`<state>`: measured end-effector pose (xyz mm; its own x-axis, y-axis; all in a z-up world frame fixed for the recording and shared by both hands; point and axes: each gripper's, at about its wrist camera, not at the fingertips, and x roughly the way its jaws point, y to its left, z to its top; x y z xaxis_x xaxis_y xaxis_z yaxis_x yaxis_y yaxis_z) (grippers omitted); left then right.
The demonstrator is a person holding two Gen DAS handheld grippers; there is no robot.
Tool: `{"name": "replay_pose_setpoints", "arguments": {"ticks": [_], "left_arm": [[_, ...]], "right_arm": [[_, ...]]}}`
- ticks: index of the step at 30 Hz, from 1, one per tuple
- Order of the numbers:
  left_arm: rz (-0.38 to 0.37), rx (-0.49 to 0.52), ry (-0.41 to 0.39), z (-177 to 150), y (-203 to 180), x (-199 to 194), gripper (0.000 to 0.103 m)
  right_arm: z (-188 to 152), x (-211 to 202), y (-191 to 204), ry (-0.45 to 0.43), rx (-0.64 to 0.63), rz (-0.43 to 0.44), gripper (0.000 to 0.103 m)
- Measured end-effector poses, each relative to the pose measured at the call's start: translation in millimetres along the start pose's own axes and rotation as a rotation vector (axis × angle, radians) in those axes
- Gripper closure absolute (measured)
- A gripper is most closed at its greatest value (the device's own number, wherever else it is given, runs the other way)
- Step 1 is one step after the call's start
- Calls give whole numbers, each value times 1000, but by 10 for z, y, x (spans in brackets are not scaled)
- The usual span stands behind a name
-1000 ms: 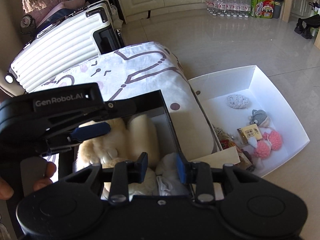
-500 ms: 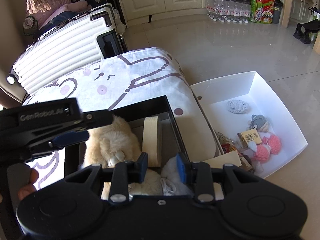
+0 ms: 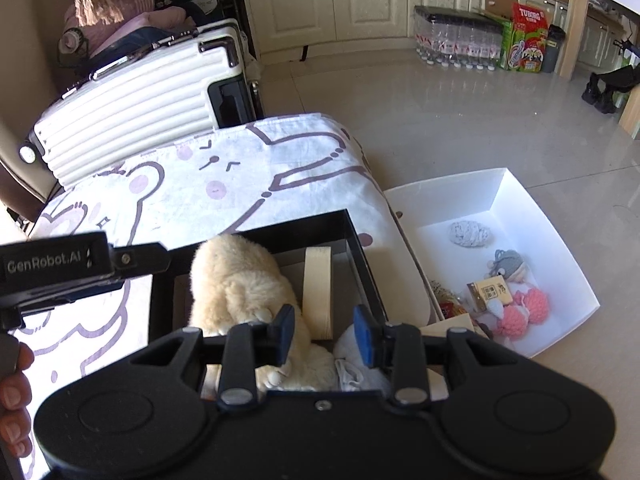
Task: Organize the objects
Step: 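Lower the wooden block upright into the box beside the bunny and open the left gripper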
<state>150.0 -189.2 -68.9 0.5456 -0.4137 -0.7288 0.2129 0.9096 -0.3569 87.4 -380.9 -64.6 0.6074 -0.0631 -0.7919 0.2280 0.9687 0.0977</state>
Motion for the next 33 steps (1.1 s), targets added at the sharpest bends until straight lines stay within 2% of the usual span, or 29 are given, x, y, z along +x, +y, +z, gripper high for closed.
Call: {"name": "replay_pose_setpoints", "arguments": {"ticks": [11, 17, 23, 26, 30, 33], "left_arm": [[76, 84, -23, -40, 14, -470, 43], [141, 136, -12, -114, -4, -715, 43], [174, 186, 3, -254, -6, -973, 40], [182, 192, -5, -314, 4, -1117, 35], [201, 202, -14, -392, -2, -1262, 22], [221, 208, -19, -438, 1, -1333, 13]], "right_arm": [[-39, -283, 146, -45, -1, 11, 69], [-112, -519, 220, -69, -9, 23, 69], [-240, -818, 243, -86, -3, 13, 69], [-311, -981, 244, -100, -4, 3, 68], [-387, -1137, 239, -113, -4, -16, 64], [-433, -1214, 253, -118, -15, -33, 56]]}}
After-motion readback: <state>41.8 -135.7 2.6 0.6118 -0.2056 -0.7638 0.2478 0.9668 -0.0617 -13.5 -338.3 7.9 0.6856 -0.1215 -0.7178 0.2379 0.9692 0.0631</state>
